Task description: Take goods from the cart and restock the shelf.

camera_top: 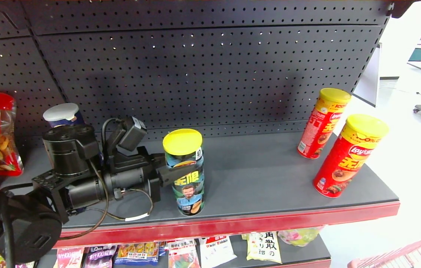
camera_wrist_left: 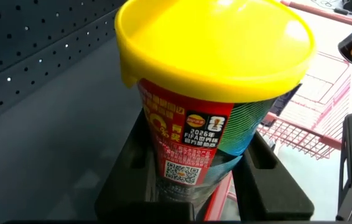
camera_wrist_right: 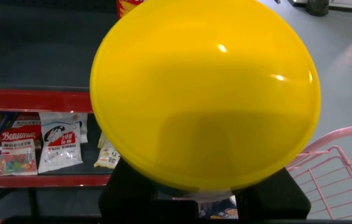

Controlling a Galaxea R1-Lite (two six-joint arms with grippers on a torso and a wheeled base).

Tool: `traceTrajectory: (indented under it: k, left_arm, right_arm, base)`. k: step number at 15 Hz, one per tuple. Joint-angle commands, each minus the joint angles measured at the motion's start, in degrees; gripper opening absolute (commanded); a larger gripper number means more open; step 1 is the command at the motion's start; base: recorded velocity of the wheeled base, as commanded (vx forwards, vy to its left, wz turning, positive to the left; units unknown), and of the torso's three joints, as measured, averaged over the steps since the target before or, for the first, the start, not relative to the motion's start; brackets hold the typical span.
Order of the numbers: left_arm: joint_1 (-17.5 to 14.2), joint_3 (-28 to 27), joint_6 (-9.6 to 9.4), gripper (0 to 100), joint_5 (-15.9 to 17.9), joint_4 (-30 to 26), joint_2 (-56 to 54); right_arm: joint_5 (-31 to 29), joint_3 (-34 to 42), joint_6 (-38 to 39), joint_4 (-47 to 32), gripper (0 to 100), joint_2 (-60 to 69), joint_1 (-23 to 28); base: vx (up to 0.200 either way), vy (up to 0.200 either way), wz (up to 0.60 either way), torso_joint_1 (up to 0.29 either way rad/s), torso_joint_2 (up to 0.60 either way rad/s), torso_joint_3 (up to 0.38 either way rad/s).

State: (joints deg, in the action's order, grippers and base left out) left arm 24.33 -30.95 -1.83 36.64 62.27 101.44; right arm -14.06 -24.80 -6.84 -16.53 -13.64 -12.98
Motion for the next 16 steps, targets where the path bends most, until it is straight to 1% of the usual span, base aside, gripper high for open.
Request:
traceTrajectory:
  k: [1, 3, 9, 10, 14, 16]
  left_arm:
    - [0.0, 1.9, -0.19, 0, 0.1, 0.0, -0.2]
    - [0.1, 2.7, -0.37, 0, 0.1, 0.0, -0.2]
    - [0.3, 3.1, -0.02, 0, 0.1, 0.0, -1.0]
    - [0.2, 3.1, -0.11, 100, 0.1, 0.0, -1.0]
    - [0.2, 3.3, -0.37, 100, -0.3, 0.0, -1.4]
    - [0.2, 4.5, -0.46, 100, -0.4, 0.0, -2.6]
  right_arm:
    - [0.0, 0.0, 0.0, 0.0, 0, -0.1, 0.0]
    - [0.0, 0.0, 0.0, 0.0, 0, -0.1, 0.0]
    - [-0.1, -0.1, 0.0, 0.0, 0, 0.0, 0.0]
    - [-0.1, -0.2, 0.0, 0.0, 0, 0.0, 0.0]
    - [-0.1, -0.4, 0.0, 0.0, 0, 0.1, 0.0]
    - [-0.1, -0.5, 0.0, 0.0, 0, 0.1, 0.0]
  base:
    - [0.000, 0.000, 0.00, 0.000, 0.00, 0.000]
    - [0.000, 0.000, 0.00, 0.000, 0.00, 0.000]
    - [0.000, 0.000, 0.00, 0.000, 0.00, 0.000]
    - [0.000, 0.000, 0.00, 0.000, 0.00, 0.000]
    - [0.000, 0.000, 0.00, 0.000, 0.00, 0.000]
    - [0.000, 0.000, 0.00, 0.000, 0.00, 0.000]
